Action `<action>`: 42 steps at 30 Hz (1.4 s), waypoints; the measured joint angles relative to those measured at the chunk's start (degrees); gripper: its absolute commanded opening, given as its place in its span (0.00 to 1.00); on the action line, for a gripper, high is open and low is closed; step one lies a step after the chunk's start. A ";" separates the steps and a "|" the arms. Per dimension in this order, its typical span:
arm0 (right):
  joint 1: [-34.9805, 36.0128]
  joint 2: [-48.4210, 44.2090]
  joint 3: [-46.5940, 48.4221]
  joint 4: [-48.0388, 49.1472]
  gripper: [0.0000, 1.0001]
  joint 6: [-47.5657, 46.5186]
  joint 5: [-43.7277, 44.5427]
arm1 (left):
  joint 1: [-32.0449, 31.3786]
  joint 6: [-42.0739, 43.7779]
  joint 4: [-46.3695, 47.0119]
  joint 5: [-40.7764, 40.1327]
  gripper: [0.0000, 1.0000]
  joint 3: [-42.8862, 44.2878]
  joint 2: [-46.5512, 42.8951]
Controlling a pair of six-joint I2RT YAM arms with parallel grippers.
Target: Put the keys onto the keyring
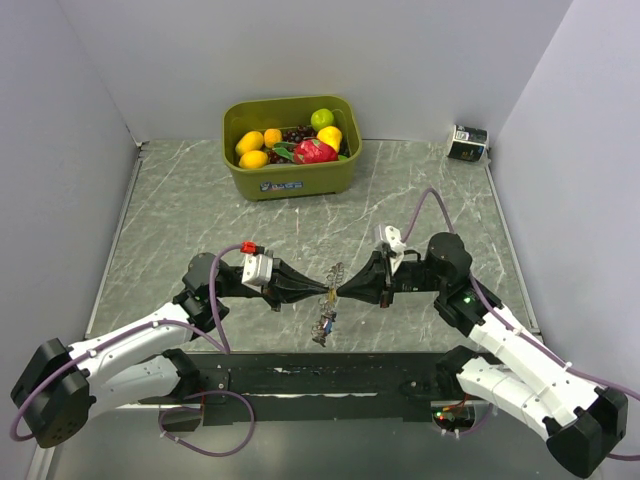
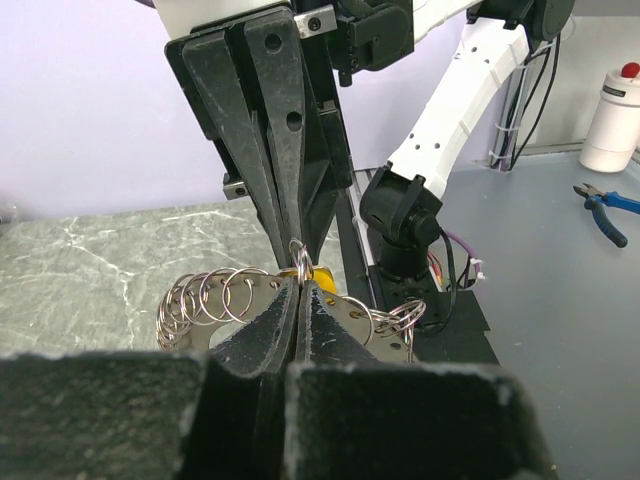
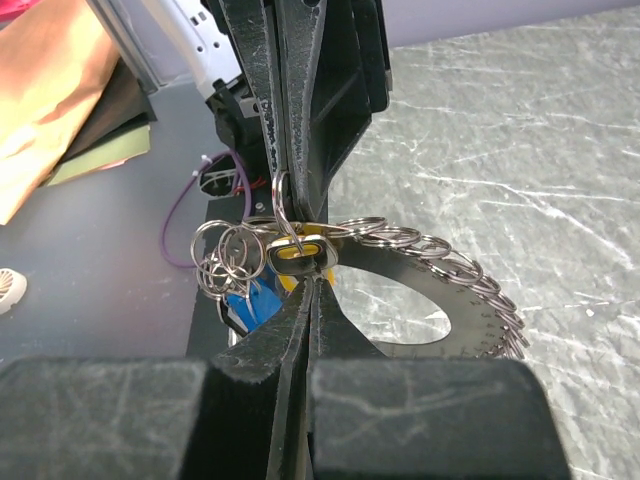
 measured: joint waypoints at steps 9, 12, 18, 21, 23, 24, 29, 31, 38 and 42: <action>0.00 -3.39 0.02 -1.95 0.47 -1.14 0.68 | 0.00 0.20 -0.76 0.02 0.01 0.09 -0.26; 0.00 -5.16 0.11 -1.75 0.57 -1.25 0.44 | 0.00 0.17 -1.16 0.11 0.01 0.09 -0.26; 0.00 -5.33 0.15 -0.98 0.60 -1.05 -0.50 | 0.00 0.15 -1.14 0.98 0.01 0.11 -0.24; 0.00 -4.79 0.20 -0.26 0.59 -0.81 -1.01 | 0.00 0.13 -1.11 1.27 0.01 0.11 -0.24; 0.00 -4.07 0.33 0.17 0.59 -0.59 -1.33 | 0.00 0.11 -1.09 1.46 0.01 0.11 -0.22; 0.00 -3.65 0.35 0.52 0.59 -0.46 -1.46 | 0.00 0.09 -1.09 1.55 0.01 0.17 -0.20; 0.00 -1.97 0.35 2.27 0.57 0.79 -2.01 | 0.00 -0.28 -1.03 2.19 0.01 0.55 0.28; 0.00 -1.57 0.37 3.06 0.56 1.33 -2.25 | 0.00 -0.28 -1.07 2.34 0.01 0.57 0.37; 0.00 -1.11 0.44 5.31 0.46 2.84 -3.28 | 0.00 -0.26 -1.11 2.36 0.01 0.66 0.44; 0.00 -1.07 0.68 5.68 0.40 3.26 -3.45 | 0.00 -0.28 -1.09 2.36 0.01 0.66 0.48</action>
